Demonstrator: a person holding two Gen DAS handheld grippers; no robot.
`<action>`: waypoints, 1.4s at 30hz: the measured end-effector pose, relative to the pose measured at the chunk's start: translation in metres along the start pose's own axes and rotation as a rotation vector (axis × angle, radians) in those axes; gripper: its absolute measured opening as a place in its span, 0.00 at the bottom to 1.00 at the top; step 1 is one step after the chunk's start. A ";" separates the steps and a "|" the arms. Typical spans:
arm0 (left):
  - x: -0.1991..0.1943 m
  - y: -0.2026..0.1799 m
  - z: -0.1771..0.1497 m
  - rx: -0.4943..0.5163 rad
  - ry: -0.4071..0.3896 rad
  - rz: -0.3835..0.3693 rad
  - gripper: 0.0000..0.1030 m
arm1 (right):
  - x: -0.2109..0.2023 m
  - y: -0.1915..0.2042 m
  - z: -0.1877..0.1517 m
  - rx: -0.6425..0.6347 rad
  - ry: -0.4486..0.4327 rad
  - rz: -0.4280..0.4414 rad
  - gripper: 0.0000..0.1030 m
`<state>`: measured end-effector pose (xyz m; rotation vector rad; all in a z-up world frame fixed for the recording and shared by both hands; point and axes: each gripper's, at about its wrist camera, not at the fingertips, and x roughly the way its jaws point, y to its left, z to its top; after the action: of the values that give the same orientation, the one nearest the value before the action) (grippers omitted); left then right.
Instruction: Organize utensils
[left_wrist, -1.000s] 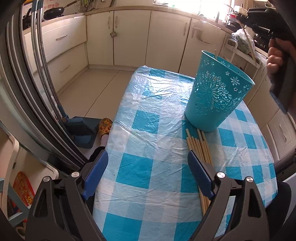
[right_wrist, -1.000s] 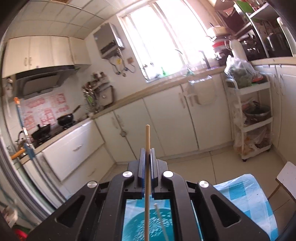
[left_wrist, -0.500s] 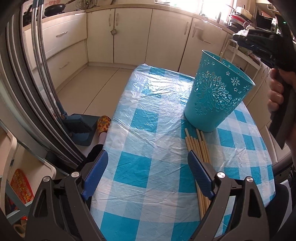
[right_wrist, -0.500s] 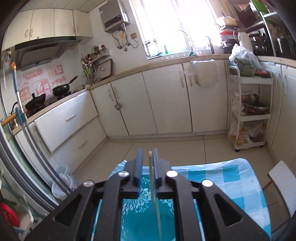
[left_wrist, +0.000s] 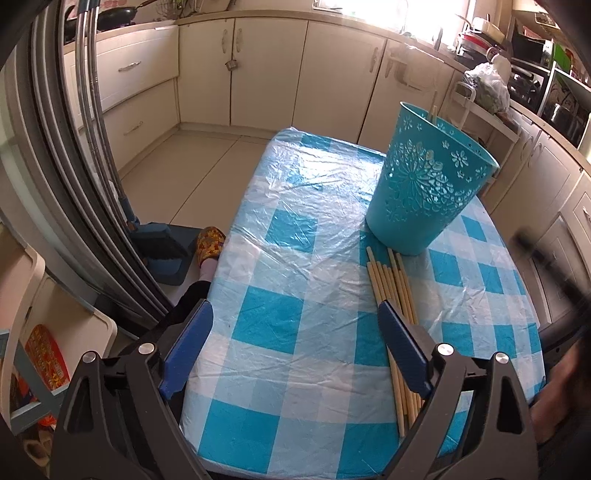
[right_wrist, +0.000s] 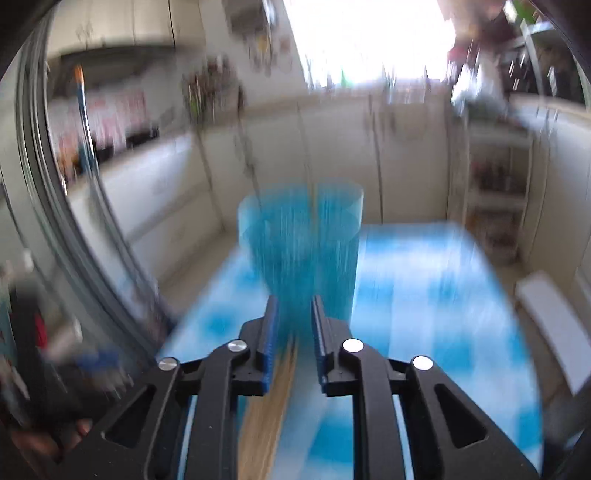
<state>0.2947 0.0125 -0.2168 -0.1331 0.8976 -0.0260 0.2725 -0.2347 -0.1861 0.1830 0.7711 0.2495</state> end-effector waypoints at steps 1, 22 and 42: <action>-0.001 -0.001 -0.002 0.005 0.000 0.000 0.84 | 0.011 0.000 -0.005 0.000 0.029 -0.003 0.13; -0.002 -0.001 -0.010 0.014 0.021 0.003 0.85 | 0.100 0.009 -0.018 -0.055 0.201 -0.068 0.08; 0.090 -0.052 0.004 0.114 0.152 0.054 0.85 | 0.043 -0.036 -0.061 0.084 0.173 -0.057 0.06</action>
<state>0.3559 -0.0459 -0.2772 -0.0007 1.0492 -0.0370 0.2647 -0.2523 -0.2662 0.2206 0.9578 0.1803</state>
